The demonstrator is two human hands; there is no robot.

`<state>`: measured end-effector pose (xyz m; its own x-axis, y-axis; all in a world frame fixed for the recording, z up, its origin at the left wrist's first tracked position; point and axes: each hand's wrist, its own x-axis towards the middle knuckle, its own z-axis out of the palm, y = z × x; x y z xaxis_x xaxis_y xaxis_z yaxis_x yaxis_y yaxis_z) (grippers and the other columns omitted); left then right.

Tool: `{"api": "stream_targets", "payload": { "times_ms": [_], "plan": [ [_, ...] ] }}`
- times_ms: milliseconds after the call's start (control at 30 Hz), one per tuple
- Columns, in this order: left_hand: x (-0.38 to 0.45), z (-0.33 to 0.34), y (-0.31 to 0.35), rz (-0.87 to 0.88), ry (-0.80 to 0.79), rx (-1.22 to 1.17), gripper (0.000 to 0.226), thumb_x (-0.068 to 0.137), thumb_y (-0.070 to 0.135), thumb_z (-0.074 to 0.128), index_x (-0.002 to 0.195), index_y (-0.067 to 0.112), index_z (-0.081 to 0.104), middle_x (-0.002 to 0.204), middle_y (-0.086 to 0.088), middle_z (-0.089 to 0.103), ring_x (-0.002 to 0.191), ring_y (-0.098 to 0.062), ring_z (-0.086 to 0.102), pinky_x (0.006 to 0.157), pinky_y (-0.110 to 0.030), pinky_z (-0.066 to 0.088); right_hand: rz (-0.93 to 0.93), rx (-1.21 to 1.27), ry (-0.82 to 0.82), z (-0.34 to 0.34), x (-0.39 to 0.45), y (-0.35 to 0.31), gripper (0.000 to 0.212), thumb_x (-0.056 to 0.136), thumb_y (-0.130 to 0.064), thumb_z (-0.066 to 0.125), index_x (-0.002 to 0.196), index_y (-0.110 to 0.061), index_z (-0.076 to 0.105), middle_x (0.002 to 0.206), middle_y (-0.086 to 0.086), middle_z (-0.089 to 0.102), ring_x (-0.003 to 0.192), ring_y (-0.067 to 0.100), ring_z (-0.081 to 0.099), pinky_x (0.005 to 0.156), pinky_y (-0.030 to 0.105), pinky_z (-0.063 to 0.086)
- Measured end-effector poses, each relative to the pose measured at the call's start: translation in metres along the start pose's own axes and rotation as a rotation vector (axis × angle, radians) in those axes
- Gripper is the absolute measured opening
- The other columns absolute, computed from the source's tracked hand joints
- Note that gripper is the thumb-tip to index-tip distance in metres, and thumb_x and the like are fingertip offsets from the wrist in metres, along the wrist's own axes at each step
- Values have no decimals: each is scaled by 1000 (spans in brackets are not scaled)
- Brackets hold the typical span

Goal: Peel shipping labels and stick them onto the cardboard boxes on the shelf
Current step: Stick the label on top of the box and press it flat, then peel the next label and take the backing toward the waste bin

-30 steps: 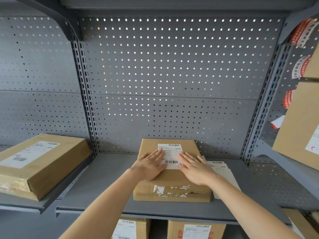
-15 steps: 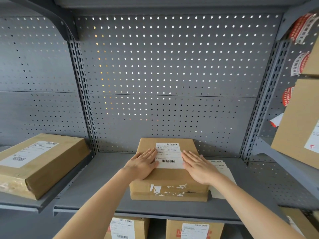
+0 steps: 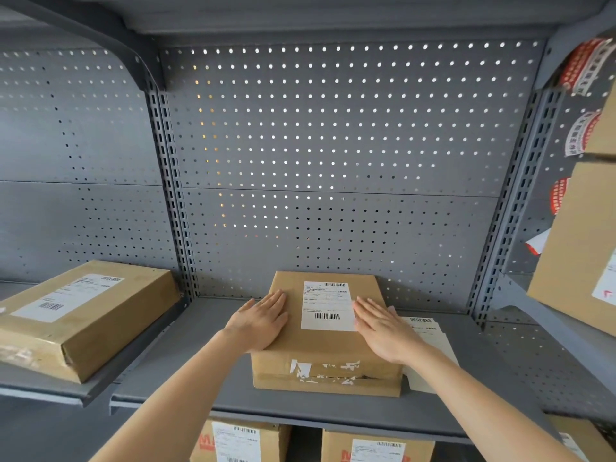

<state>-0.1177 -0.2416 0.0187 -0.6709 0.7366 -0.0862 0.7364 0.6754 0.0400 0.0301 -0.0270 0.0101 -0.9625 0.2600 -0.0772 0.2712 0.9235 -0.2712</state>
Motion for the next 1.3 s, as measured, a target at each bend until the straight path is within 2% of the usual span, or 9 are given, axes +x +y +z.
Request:
{"api": "stream_targets", "payload": {
  "times_ms": [133,367,567,700,933,1033,1133,1233,1300],
  "plan": [
    [2,-2,7,16,20,-34,55,102,35,14,151,15,-1,161,2,-3,147,-10,0,120,-33,2,8,53,17,-1,-2,-3,54,102,-40,12,152,-21,0,160,-6,-7,146,8,-10,120,35,-5],
    [8,2,10,84,-18,86,53,102,32,12,151,11,5,161,-6,-7,148,-17,-5,121,-41,4,18,51,22,2,1,-6,55,102,-41,11,152,-19,1,160,-4,-7,147,10,-10,117,36,-8],
    [6,0,7,49,5,14,56,102,37,10,151,14,-2,161,1,-5,147,-10,-1,121,-32,5,17,53,30,4,1,-12,56,102,-41,11,152,-18,0,161,-3,-7,147,11,-10,117,37,-9],
    [8,1,6,38,-1,28,56,101,39,10,151,15,-2,161,2,-5,147,-10,-1,121,-34,5,14,78,32,3,0,-13,56,102,-41,13,152,-18,2,161,-3,-6,147,11,-8,120,38,-5],
    [17,-3,39,83,41,-94,57,100,43,16,151,23,0,160,7,-4,147,-6,-3,120,-32,-1,27,205,137,-10,-11,3,57,101,-44,19,152,-22,8,161,-8,3,147,7,2,118,31,0],
    [26,-2,60,148,61,-118,57,99,44,16,151,27,-1,160,10,-5,146,-5,-5,120,-31,-3,86,248,172,-16,-16,20,55,102,-42,22,152,-22,14,160,-9,8,147,9,10,118,30,7],
    [36,-1,85,190,57,-135,57,100,44,17,151,26,0,160,10,-6,146,-4,-7,120,-31,-4,151,290,202,-19,-21,42,53,101,-40,25,151,-24,19,159,-11,14,144,15,25,116,34,22],
    [46,-1,106,226,57,-128,58,99,46,17,151,26,-1,160,8,-7,146,-6,-7,119,-31,-5,228,258,222,-15,-24,62,53,100,-37,32,150,-22,23,157,-4,26,144,17,24,115,38,27],
    [52,0,117,246,69,-123,59,99,48,17,151,28,-2,160,9,-7,146,-7,-6,118,-30,-5,290,222,222,-10,-25,73,54,98,-36,39,148,-20,29,151,4,38,140,23,33,109,41,37]
  ]
}}
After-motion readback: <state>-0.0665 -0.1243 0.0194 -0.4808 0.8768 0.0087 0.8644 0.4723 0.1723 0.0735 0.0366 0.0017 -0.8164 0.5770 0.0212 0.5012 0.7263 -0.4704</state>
